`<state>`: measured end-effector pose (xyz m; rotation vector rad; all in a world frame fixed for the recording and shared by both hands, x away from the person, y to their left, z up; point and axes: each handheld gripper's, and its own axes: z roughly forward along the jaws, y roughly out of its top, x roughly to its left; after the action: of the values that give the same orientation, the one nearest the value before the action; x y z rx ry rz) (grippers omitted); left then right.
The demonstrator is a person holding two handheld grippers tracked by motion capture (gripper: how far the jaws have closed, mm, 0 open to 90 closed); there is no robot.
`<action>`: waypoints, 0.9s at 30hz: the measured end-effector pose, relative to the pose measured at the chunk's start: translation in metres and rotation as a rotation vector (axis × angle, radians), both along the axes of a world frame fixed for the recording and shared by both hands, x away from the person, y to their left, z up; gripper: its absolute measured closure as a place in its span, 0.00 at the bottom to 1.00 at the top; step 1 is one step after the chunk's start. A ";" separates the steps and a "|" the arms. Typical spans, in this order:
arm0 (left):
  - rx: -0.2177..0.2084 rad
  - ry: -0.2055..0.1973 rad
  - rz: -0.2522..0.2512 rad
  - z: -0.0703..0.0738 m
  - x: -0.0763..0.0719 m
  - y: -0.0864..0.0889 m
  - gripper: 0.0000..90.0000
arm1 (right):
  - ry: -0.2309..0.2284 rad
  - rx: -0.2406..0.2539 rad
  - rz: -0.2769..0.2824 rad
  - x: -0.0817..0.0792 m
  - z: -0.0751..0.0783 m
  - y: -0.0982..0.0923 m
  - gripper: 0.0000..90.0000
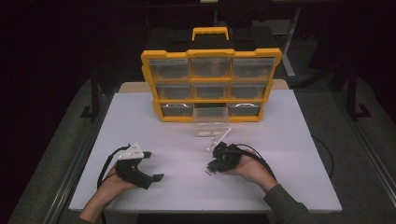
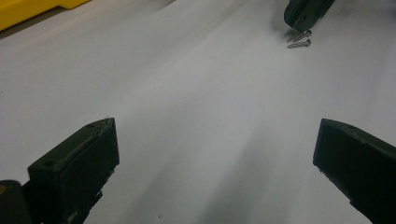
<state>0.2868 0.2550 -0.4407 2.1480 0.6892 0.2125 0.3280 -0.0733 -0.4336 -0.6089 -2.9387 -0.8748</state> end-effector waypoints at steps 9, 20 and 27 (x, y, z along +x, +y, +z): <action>0.000 0.000 0.001 0.000 0.000 0.000 0.00 | 0.005 -0.014 -0.001 0.000 -0.002 0.001 0.92; 0.001 0.002 -0.001 0.000 0.000 0.000 0.00 | -0.013 -0.032 0.012 0.000 -0.005 0.002 0.95; -0.002 0.002 0.004 0.000 0.000 0.000 0.00 | -0.023 -0.032 0.011 -0.001 -0.005 0.002 0.96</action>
<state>0.2867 0.2552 -0.4407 2.1458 0.6941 0.2120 0.3269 -0.0714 -0.4386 -0.5868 -2.9791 -0.8410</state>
